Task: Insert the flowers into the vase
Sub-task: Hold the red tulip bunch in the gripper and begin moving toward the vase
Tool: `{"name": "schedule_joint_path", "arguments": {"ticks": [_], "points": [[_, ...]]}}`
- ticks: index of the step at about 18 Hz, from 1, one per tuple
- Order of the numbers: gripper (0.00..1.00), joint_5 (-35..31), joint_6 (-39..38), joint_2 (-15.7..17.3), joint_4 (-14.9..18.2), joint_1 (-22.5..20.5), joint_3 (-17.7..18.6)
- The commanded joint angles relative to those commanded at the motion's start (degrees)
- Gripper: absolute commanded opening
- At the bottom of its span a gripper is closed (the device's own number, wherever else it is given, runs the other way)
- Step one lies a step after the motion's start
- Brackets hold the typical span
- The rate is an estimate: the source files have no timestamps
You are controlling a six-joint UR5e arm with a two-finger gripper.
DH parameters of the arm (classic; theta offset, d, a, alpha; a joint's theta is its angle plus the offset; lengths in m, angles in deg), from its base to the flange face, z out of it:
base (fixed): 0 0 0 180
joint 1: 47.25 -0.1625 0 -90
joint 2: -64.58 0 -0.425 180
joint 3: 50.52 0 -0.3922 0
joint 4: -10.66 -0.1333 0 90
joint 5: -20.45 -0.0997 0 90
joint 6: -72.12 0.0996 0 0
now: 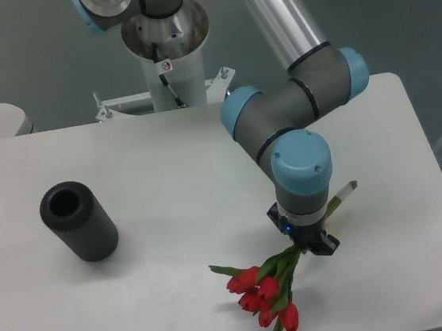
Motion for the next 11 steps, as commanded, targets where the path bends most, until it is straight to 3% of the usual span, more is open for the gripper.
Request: {"name": "schedule_joint_path", "arguments": {"ticks": [9, 11], "points": [[0.01, 0.0, -1.3, 0.3, 0.1, 1.5, 0.0], [0.01, 0.7, -4.9, 0.4, 0.0, 2.5, 0.1]]}}
